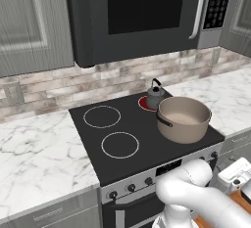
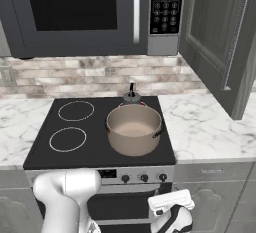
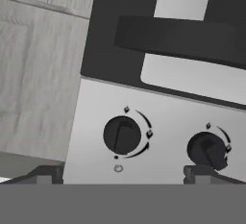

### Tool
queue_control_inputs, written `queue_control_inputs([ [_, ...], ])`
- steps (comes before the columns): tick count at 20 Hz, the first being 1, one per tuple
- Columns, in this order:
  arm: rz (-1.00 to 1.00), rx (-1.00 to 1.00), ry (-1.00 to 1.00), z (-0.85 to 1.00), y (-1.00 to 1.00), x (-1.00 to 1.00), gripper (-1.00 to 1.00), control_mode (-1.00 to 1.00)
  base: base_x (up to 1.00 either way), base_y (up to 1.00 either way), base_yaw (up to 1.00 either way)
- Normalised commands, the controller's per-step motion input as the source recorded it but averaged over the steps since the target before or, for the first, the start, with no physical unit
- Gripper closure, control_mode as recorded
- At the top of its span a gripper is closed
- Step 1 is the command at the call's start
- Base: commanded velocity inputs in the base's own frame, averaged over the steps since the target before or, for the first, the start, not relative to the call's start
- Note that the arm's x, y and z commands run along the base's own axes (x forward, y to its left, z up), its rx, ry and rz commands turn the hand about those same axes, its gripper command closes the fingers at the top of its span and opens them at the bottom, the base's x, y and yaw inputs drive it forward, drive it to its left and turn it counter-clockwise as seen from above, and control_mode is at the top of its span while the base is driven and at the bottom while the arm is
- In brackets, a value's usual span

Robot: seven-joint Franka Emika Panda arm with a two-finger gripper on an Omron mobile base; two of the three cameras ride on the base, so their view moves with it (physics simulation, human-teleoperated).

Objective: Pick the kettle from the cabinet and place it on a stove burner. Then pick the pot from the counter and place it on another stove burner. Finally, turn both burners on.

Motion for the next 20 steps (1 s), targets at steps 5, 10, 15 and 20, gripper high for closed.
queue_control_inputs([
  [5, 0.00, 0.00, 0.00, 0.01, 0.22, 0.00, -1.00, -1.00, 0.00, 0.00, 0.00],
  [10, 0.00, 0.00, 0.00, 0.07, 0.11, 0.08, -1.00, -1.00, 0.00, 0.00, 0.00],
  [15, -0.01, 0.00, 0.00, 0.12, 0.03, 0.21, -1.00, -1.00, 0.00, 0.00, 0.00],
  [20, -0.02, 0.00, 0.01, 0.02, 0.01, 0.18, -1.00, -1.00, 0.00, 0.00, 0.00],
])
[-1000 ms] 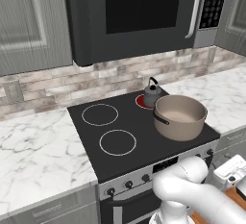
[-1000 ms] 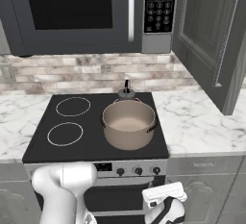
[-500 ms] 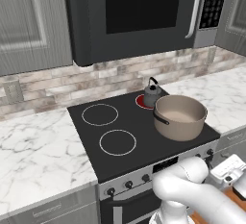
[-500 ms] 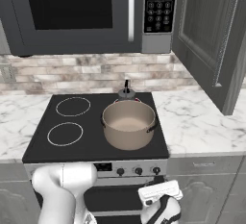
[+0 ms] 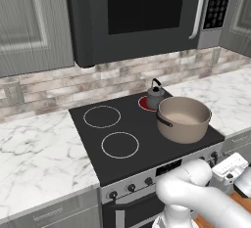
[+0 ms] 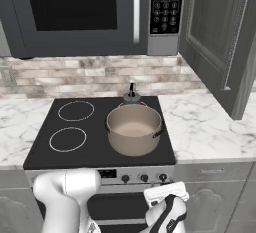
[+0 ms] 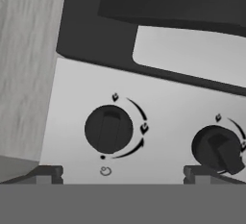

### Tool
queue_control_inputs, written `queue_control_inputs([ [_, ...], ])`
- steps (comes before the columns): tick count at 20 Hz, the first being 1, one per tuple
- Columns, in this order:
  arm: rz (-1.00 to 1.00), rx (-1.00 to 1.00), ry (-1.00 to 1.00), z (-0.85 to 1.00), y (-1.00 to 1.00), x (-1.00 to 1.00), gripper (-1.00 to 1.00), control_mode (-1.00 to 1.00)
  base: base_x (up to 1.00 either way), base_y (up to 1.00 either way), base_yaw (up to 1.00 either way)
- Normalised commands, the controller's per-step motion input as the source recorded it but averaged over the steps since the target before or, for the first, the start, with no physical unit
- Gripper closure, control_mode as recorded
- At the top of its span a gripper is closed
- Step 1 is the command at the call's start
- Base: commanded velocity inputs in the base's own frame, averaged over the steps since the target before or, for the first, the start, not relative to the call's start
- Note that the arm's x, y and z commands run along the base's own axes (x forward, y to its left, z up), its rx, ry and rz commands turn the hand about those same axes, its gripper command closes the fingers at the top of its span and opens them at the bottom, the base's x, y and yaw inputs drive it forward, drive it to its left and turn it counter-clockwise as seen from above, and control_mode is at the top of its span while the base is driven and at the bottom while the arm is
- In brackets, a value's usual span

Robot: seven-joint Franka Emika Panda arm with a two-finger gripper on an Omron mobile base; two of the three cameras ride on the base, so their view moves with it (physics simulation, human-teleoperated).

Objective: Pick the kettle from the cabinet and place it on a stove burner. Then pick the pot from the counter and place it on another stove burner. Finally, turn both burners on.

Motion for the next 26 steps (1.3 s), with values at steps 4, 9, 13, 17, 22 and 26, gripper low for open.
queue_control_inputs([
  [4, -0.01, 0.00, 0.00, 0.00, 0.00, 0.12, -1.00, -1.00, 0.00, 0.00, 0.00],
  [9, -0.01, 0.00, 0.01, 0.00, 0.00, 0.14, -1.00, -1.00, 0.00, 0.00, 0.00],
  [13, -0.01, 0.00, 0.00, 0.00, 0.00, 0.12, -1.00, -1.00, 0.00, 0.00, 0.00],
  [17, -0.02, 0.00, 0.00, -0.01, 0.00, 0.12, -1.00, -1.00, 0.00, 0.00, 0.00],
  [22, -0.01, 0.00, 0.00, -0.11, -0.01, 0.12, -1.00, -1.00, 0.00, 0.00, 0.00],
  [26, 0.00, 0.00, 0.00, -0.16, -0.04, 0.12, -1.00, -1.00, 0.00, 0.00, 0.00],
])
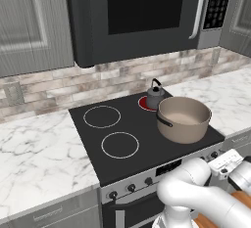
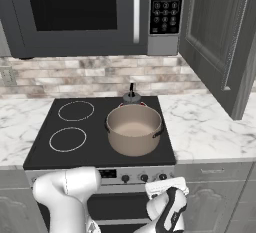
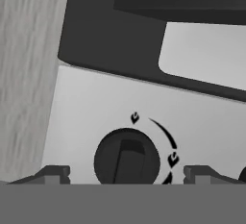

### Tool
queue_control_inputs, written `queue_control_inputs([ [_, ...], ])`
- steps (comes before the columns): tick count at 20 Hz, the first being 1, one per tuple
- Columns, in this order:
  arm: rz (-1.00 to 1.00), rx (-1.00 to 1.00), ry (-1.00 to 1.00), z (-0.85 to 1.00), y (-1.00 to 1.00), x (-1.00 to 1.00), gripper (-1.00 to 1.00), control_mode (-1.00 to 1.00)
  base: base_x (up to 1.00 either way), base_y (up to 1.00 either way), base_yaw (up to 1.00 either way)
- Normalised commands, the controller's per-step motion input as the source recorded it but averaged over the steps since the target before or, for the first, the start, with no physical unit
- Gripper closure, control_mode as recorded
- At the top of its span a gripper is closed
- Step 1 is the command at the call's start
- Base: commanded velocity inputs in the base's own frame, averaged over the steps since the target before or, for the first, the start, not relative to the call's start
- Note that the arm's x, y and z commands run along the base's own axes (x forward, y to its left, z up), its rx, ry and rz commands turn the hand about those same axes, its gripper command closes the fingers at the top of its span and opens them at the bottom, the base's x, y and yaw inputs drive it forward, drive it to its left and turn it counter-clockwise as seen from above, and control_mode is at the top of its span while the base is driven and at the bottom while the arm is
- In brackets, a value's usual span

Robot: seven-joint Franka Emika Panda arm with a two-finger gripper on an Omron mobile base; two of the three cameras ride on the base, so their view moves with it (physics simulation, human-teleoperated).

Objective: Pick the kettle from the cabinet and place it on a stove burner. Then pick the pot from the counter and place it on another stove burner. Finally, turn both burners on.

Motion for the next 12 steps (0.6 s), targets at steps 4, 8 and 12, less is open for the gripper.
queue_control_inputs([
  [4, 0.00, 0.00, 0.00, -0.21, -0.11, 0.13, -1.00, -1.00, 0.00, 0.00, 0.00],
  [8, 0.00, 0.00, 0.00, -0.26, -0.14, 0.08, -1.00, -1.00, 0.00, 0.00, 0.00],
  [12, 0.00, 0.00, 0.00, -0.19, -0.04, 0.00, -1.00, -1.00, 0.00, 0.00, 0.00],
])
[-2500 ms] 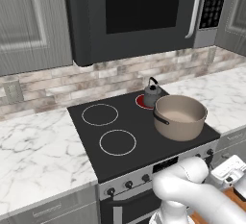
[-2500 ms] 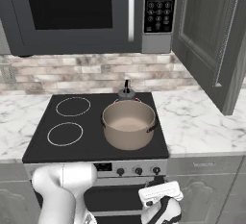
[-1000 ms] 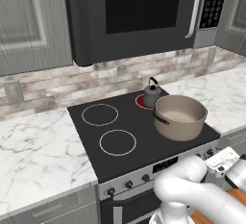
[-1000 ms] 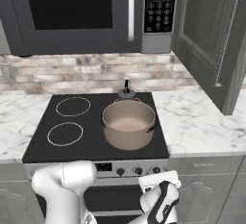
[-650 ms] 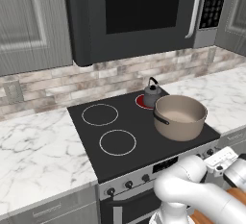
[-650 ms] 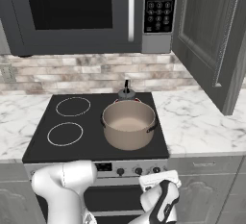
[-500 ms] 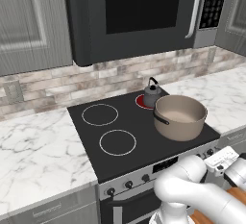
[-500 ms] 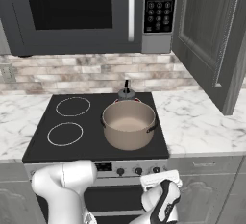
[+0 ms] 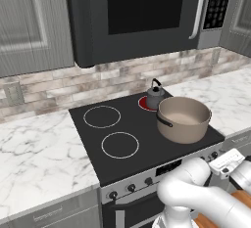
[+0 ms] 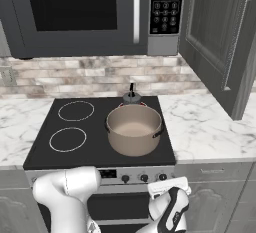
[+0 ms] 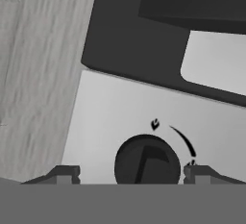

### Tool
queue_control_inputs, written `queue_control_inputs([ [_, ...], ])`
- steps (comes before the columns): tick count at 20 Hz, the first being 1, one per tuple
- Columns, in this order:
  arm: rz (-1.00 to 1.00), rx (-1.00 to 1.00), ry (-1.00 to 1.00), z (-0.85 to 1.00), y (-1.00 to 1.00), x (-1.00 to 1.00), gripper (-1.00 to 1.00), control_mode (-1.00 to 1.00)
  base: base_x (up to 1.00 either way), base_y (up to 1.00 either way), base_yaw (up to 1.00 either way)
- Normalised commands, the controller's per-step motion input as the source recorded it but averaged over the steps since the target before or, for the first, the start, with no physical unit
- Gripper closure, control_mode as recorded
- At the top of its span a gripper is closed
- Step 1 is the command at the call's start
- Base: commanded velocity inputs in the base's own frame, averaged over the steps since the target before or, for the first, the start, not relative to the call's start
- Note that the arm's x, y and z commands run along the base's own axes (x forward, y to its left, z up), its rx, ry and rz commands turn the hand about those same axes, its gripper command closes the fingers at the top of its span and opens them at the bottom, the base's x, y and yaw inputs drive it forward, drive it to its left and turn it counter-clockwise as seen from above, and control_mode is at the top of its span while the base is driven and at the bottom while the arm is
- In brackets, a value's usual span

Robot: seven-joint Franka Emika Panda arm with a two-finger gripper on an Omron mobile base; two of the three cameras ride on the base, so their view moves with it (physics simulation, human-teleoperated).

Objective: Pick the kettle from the cabinet and place it on a stove burner. Then pick the pot from the counter and place it on another stove burner. Finally, turn both burners on.

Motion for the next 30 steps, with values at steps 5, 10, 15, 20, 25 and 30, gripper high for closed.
queue_control_inputs([
  [5, 0.00, 0.00, -0.02, -0.15, 0.00, 0.00, -1.00, -1.00, 0.00, 0.00, 0.00],
  [10, 0.00, 0.00, -0.01, -0.16, 0.00, 0.00, -1.00, -1.00, 0.00, 0.00, 0.00],
  [15, 0.00, 0.00, -0.01, -0.05, 0.00, 0.00, -1.00, -1.00, 0.00, 0.00, 0.00],
  [20, 0.00, 0.00, -0.01, 0.00, 0.01, 0.00, -1.00, -1.00, 0.00, 0.00, 0.00],
  [25, 0.00, 0.00, 0.00, 0.00, 0.12, 0.00, 1.00, -1.00, 0.00, 0.00, 0.00],
  [30, 0.00, 0.00, 0.00, 0.00, 0.05, 0.00, 1.00, -1.00, 0.00, 0.00, 0.00],
])
